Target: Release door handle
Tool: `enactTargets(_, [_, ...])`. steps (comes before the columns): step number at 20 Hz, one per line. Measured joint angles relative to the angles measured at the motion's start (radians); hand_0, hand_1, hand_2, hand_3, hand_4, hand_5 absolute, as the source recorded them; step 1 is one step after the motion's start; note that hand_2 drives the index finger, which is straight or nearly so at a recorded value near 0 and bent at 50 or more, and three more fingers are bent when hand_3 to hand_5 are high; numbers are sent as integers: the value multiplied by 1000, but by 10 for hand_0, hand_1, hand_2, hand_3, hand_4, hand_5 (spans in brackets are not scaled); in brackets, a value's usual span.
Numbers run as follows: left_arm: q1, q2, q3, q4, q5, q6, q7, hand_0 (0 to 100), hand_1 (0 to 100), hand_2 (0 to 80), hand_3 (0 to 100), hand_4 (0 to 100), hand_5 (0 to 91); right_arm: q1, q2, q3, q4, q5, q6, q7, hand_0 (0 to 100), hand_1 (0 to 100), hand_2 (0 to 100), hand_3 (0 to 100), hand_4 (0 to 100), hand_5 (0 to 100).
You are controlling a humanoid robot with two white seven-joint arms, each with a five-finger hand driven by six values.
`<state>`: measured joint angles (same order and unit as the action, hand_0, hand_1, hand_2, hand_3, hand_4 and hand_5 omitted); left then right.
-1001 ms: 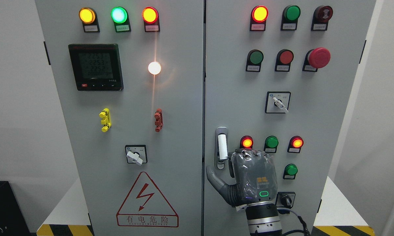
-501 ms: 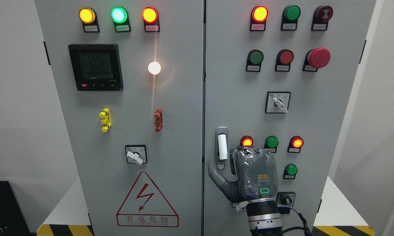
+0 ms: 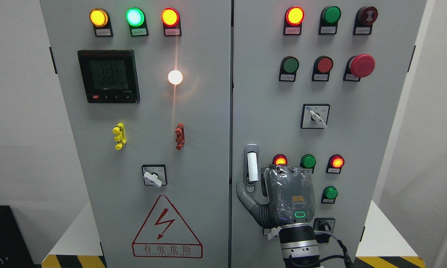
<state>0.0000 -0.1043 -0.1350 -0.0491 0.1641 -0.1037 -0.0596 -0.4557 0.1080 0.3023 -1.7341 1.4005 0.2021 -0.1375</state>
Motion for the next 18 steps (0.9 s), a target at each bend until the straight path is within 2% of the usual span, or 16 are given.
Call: enactTargets(18, [0,0,0,0,0,0,0,120,556,0,0,0,0,-19,9,-5,21,0,1,4,345,370,959,1000,943,996])
